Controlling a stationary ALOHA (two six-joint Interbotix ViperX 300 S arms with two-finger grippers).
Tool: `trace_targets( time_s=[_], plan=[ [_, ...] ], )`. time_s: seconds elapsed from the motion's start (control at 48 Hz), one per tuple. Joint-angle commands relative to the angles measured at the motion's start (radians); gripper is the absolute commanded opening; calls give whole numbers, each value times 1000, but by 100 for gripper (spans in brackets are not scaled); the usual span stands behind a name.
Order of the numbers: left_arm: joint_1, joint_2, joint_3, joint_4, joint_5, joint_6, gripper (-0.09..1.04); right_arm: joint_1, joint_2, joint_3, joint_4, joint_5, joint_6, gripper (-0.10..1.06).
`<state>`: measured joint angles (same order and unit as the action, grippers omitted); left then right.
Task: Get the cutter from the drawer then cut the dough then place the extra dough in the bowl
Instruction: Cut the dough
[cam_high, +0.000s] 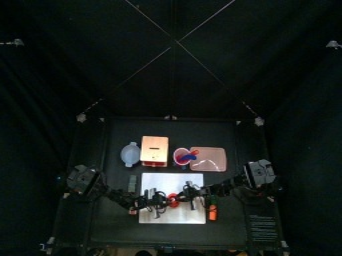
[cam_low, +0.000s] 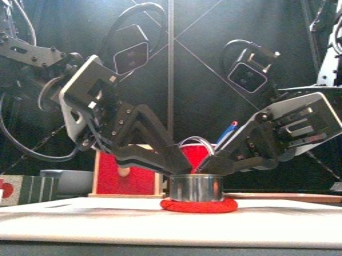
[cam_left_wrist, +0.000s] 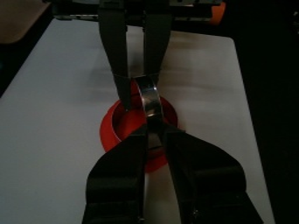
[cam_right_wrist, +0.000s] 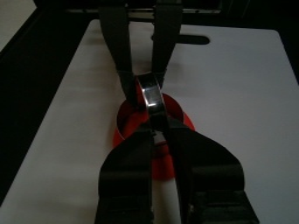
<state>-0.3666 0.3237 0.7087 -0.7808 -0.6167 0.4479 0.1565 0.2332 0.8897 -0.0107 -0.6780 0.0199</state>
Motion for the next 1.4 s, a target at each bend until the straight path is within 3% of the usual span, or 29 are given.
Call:
trace_targets(
  time_s=[0.021,0.188,0.521,0.729,0.938,1.104,1.396],
  plan=[
    [28,-11,-38,26,-3,20,70,5,-14,-31,-2,26,5,64],
    [31,-20,-63,28,-6,35,79,12,-21,-46,0,37,6,76],
    [31,-114,-37,25,-32,104,80,20,-106,-55,5,124,6,77],
    [32,-189,40,20,-58,129,80,12,-146,-64,-3,187,-2,77],
    [-8,-192,127,8,-163,123,75,0,-155,-130,-57,344,8,77],
    [-32,-124,126,-37,-163,121,62,-14,-156,-209,-94,534,8,77],
    [-91,-44,101,-44,-161,51,56,-18,-155,-272,-141,627,8,77]
  ],
)
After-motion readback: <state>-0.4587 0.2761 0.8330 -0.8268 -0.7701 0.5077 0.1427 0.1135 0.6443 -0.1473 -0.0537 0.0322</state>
